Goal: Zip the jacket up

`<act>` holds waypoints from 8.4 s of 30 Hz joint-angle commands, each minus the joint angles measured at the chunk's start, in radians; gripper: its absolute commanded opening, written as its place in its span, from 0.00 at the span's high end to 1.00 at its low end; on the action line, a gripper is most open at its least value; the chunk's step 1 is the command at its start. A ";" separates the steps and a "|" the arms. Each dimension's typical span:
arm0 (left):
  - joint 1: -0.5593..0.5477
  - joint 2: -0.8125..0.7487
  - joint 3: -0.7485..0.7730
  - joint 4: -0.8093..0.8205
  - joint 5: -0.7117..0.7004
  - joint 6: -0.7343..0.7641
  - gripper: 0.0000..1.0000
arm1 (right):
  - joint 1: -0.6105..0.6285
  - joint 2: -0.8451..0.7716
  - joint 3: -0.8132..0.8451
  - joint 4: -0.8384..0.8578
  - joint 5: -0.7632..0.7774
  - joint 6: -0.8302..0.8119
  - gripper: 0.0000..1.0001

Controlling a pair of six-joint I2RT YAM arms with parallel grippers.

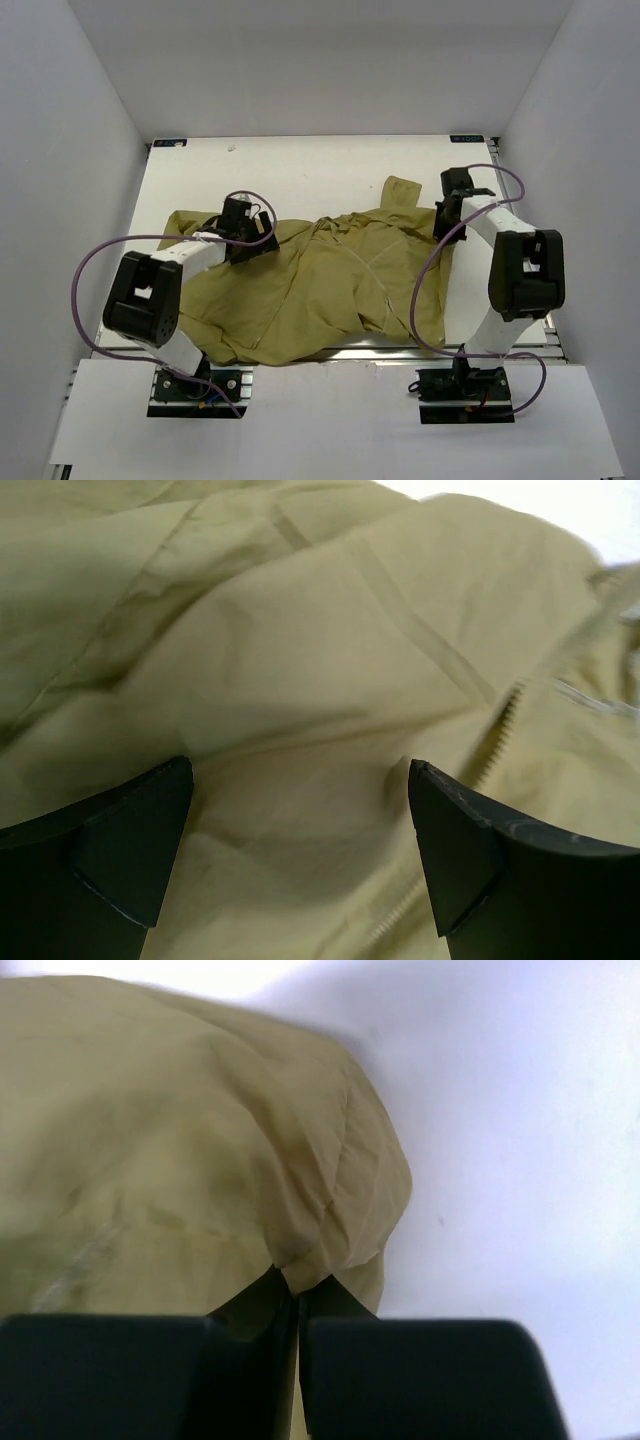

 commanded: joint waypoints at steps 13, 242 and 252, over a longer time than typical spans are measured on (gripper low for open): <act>0.165 0.179 0.062 0.030 -0.160 -0.001 0.02 | 0.039 0.415 1.225 -0.145 -0.564 -0.169 1.00; -0.870 0.028 0.152 -0.263 0.151 -0.044 0.04 | 0.140 0.552 0.742 -0.059 -0.226 -0.011 0.82; -0.907 0.205 0.186 -0.254 0.115 -0.059 0.68 | 0.140 0.402 0.660 -0.016 -0.231 -0.011 1.00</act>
